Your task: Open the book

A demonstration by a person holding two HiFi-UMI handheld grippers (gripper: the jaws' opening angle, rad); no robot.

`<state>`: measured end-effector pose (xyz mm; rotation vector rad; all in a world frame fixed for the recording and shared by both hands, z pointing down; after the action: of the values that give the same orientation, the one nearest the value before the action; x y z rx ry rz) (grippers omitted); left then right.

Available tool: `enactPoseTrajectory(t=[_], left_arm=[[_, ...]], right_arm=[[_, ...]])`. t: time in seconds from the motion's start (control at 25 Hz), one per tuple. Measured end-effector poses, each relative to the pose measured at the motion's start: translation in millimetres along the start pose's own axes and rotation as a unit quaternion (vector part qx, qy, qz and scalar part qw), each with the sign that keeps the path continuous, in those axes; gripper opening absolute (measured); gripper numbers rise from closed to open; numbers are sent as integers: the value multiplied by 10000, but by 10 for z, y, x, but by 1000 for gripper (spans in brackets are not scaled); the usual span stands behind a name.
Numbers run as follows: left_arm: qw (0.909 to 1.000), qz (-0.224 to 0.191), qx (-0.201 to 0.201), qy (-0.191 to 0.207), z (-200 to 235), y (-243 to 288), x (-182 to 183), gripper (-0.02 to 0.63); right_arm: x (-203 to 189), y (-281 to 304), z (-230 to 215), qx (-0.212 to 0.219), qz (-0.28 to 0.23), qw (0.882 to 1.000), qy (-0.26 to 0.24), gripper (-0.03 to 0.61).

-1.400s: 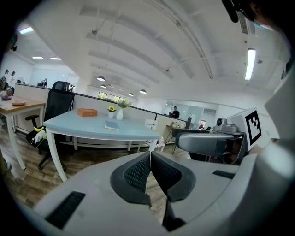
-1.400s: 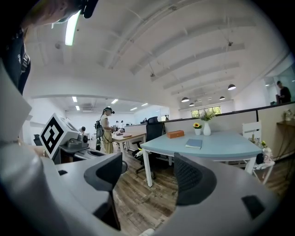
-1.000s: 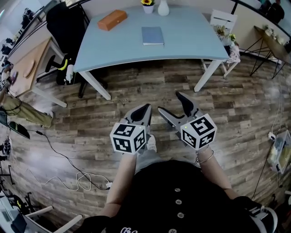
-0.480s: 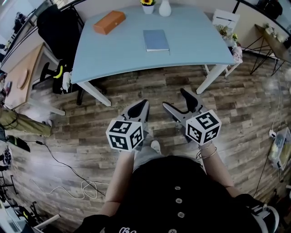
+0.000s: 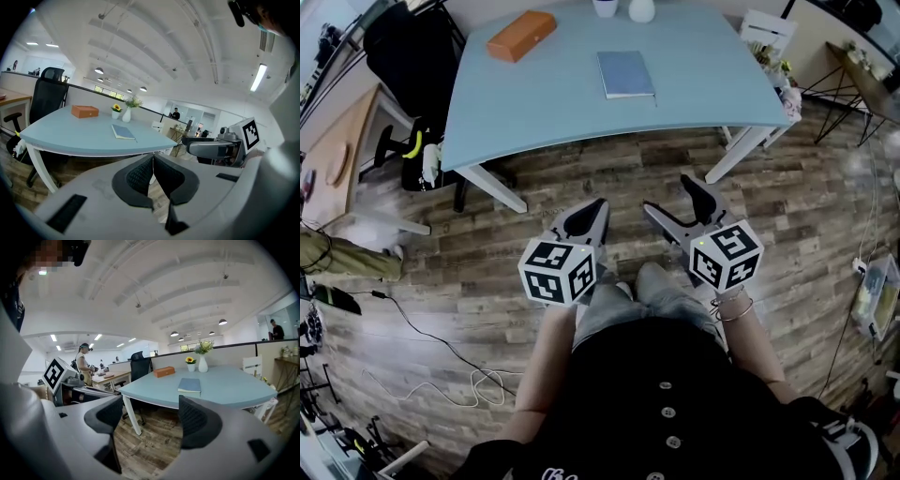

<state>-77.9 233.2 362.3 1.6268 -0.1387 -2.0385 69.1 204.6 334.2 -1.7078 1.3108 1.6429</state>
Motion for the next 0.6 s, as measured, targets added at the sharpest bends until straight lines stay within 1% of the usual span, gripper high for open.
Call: enactPoseTrajectory(t=[0.2, 0.44, 0.6], left_arm=[[10000, 60, 9, -65, 62, 62, -8, 15], [9999, 33, 124, -105, 170, 222, 82, 15], [9996, 89, 190, -168, 263, 394, 119, 15]], right_arm=[[56, 89, -59, -21, -5, 10000, -43, 356], [53, 392, -230, 263, 235, 9994, -5, 356], [97, 620, -370, 450, 326, 9985, -11, 356]])
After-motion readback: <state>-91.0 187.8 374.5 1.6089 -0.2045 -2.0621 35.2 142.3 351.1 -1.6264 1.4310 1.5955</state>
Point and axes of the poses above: the fingertips, and each gripper's own axes: y forward along the fingers, z to its left, x out of its top, the point moved 4 cm from there along -y, backward along the fingers, and after that the axes turned 12 degrees about x, right-handed, at the moved point
